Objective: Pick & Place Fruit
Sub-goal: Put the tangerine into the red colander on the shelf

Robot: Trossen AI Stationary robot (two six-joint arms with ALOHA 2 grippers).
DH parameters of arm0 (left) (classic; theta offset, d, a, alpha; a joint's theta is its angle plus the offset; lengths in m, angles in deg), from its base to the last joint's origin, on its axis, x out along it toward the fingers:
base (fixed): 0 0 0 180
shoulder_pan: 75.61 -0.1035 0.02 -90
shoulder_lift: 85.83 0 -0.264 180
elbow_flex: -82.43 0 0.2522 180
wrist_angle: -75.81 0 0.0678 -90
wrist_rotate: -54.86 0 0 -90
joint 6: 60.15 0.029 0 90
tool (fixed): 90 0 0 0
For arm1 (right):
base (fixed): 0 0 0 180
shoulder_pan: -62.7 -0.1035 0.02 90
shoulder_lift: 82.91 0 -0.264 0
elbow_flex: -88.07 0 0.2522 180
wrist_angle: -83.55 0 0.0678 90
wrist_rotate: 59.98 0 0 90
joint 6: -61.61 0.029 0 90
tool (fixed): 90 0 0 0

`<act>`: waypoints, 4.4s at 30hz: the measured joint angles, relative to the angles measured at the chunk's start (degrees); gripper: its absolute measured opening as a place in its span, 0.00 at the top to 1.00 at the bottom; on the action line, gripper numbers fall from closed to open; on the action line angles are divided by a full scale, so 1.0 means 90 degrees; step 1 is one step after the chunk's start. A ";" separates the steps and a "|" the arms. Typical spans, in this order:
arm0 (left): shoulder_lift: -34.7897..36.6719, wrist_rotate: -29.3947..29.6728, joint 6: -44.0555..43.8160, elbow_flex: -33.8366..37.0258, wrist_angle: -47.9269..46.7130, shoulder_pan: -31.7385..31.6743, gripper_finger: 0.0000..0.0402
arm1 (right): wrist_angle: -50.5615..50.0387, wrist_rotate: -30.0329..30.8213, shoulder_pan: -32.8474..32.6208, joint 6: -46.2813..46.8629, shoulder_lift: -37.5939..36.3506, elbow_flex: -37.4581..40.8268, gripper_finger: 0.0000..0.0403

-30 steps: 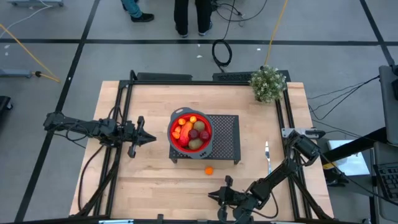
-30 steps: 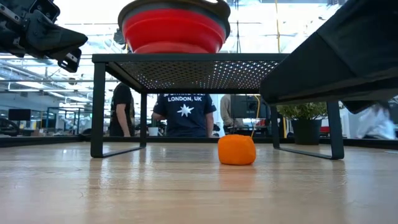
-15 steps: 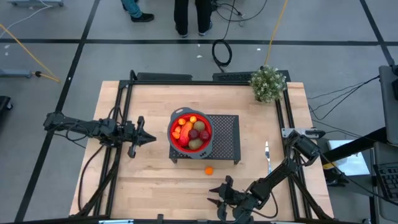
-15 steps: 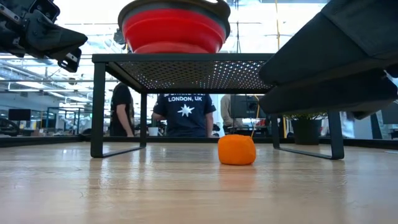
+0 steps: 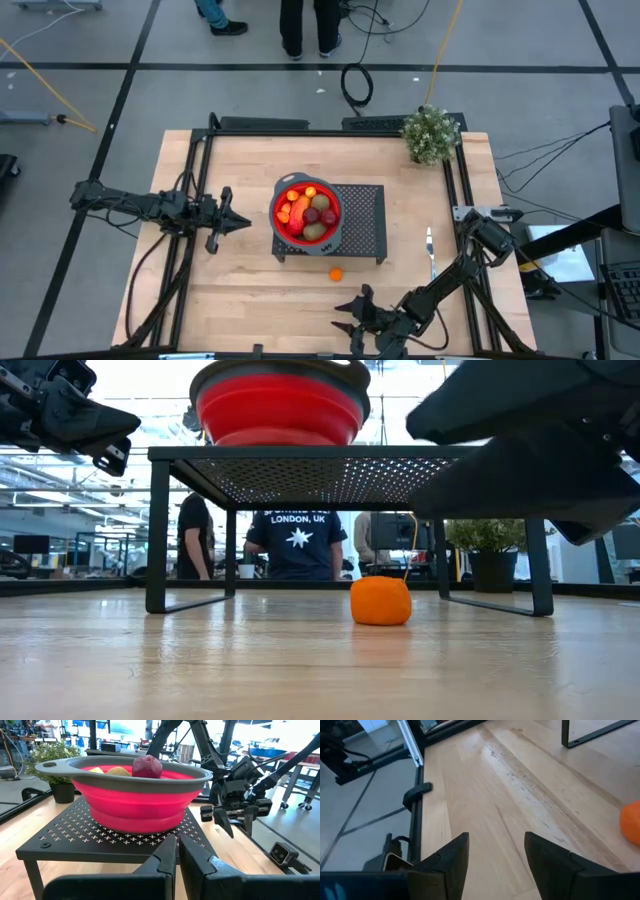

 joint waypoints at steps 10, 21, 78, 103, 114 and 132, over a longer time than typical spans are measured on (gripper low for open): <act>0.0000 0.0000 0.0000 0.0000 0.0000 -0.0001 0.95 | 0.0078 -0.0409 0.0009 -0.0672 0.0000 0.0000 0.54; 0.0000 0.0002 0.0000 0.0000 0.0000 0.0000 0.95 | 0.0062 0.0300 -0.0266 -0.1346 0.0000 0.0000 0.55; 0.0000 0.0005 0.0493 0.0000 0.0000 0.0000 0.95 | 0.0745 0.3171 0.0112 -0.1887 0.0816 0.0002 0.55; 0.0000 0.0005 0.0566 0.0000 0.0000 0.0000 0.95 | 0.0608 0.1853 0.0617 -0.1139 0.0833 0.0000 0.55; 0.0000 0.0005 0.0568 0.0000 -0.0002 -0.0001 0.95 | 0.0805 0.1024 0.0852 -0.1214 0.0833 0.0000 0.55; 0.0000 0.0005 0.0719 0.0000 -0.0004 0.0000 0.95 | 0.0870 0.1770 0.0793 -0.1020 0.0833 0.0000 0.55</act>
